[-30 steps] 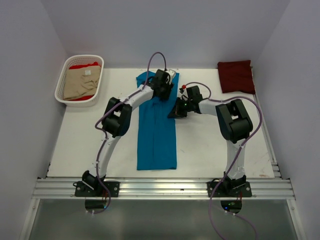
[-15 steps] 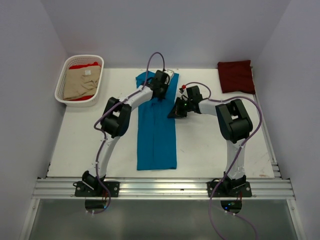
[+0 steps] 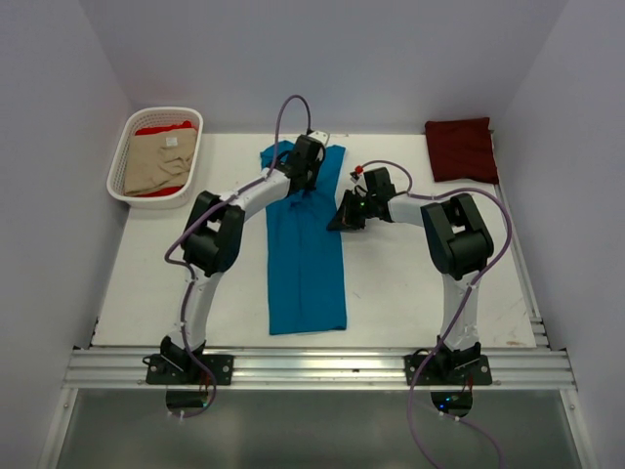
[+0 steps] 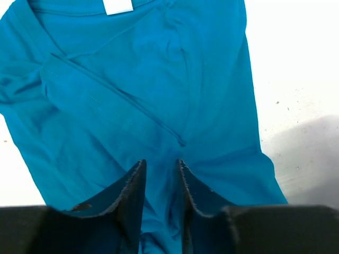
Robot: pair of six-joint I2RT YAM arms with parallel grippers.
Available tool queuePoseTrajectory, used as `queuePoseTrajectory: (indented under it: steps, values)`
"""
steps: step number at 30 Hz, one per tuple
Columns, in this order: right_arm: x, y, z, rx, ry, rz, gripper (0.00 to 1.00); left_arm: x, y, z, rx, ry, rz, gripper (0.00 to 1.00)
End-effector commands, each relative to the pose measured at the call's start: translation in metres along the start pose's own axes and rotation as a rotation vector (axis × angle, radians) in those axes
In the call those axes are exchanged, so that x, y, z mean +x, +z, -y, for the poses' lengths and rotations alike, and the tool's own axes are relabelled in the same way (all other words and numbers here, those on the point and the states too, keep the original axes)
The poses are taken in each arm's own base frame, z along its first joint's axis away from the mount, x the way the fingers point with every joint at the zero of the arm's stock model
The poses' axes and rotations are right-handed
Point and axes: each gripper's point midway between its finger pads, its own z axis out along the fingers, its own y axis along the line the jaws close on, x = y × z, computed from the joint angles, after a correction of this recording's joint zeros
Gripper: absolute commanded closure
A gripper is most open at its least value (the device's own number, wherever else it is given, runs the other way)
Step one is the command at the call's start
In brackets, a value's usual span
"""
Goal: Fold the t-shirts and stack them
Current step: Fold the tshirt
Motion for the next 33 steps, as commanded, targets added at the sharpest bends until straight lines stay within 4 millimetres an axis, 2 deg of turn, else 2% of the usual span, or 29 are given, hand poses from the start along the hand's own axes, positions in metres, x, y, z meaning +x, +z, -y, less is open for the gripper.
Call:
queuePoseTrajectory:
  steps: [1, 3, 12, 16, 23, 30, 33]
  values:
    - [0.015, 0.011, 0.028, 0.086, 0.015, -0.032, 1.00, -0.041, -0.018, -0.009, -0.023, -0.056, 0.109, 0.66]
    - [0.015, 0.011, 0.029, 0.087, 0.016, -0.033, 1.00, -0.041, -0.017, -0.011, -0.026, -0.068, 0.108, 0.61]
    - [0.016, 0.010, 0.029, 0.086, 0.017, -0.037, 1.00, -0.037, -0.015, -0.015, -0.020, -0.089, 0.105, 0.61]
    - [0.017, 0.011, 0.030, 0.086, 0.018, -0.037, 1.00, -0.038, -0.011, -0.006, 0.037, -0.077, 0.092, 0.58]
    - [0.016, 0.011, 0.031, 0.089, 0.020, -0.039, 1.00, -0.042, -0.016, 0.019, 0.186, -0.054, 0.108, 0.50]
    - [0.017, 0.012, 0.031, 0.089, 0.021, -0.040, 1.00, -0.036, -0.006, 0.015, 0.156, -0.036, 0.081, 0.50]
    - [0.017, 0.012, 0.031, 0.089, 0.020, -0.042, 1.00, -0.033, 0.000, 0.013, 0.140, -0.035, 0.073, 0.56]
